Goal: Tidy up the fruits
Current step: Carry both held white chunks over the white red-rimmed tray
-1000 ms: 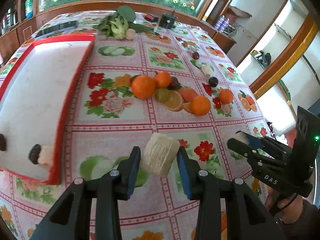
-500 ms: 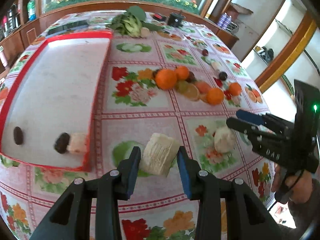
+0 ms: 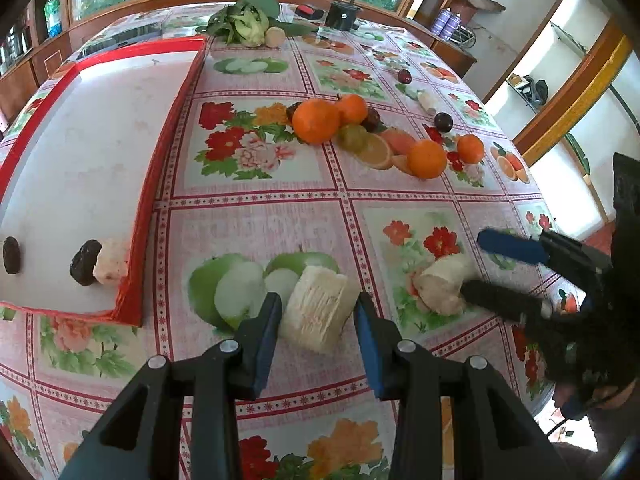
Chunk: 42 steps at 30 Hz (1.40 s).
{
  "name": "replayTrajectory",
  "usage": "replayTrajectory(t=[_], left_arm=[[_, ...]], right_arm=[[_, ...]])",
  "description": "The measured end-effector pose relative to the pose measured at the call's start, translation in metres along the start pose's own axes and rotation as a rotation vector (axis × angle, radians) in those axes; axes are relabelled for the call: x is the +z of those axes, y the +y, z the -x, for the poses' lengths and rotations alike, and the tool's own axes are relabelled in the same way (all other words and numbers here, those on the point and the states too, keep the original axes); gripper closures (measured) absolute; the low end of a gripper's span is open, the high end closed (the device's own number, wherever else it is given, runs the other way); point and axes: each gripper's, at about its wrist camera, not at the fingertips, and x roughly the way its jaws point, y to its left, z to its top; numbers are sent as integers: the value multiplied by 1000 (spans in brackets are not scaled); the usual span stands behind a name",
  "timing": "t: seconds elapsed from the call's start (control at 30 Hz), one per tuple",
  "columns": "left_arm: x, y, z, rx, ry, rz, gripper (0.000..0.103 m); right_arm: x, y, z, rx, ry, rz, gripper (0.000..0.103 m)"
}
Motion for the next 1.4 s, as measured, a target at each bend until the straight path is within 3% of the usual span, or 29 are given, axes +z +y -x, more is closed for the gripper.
replayTrajectory(t=[0.17,0.27,0.4,0.67,1.0,1.4], left_arm=[[-4,-1,1,13,-9,-7,63],[-5,-1,1,16,-16,-3,62],[-6,-3,2,30,-28,-3,62],[-3,-5,3,-4,-21,14,62],[13,-1,24,-5,-82,12,62],[27,59,55,74,-159,109,62]], right_arm=[[-8,14,-16,-59,40,96,45],[-5,5,-26,-52,66,48,62],[-4,10,-29,-78,65,77,75],[7,10,-13,-55,20,30,75],[26,18,-15,-39,21,22,75],[88,61,-44,42,17,72,75]])
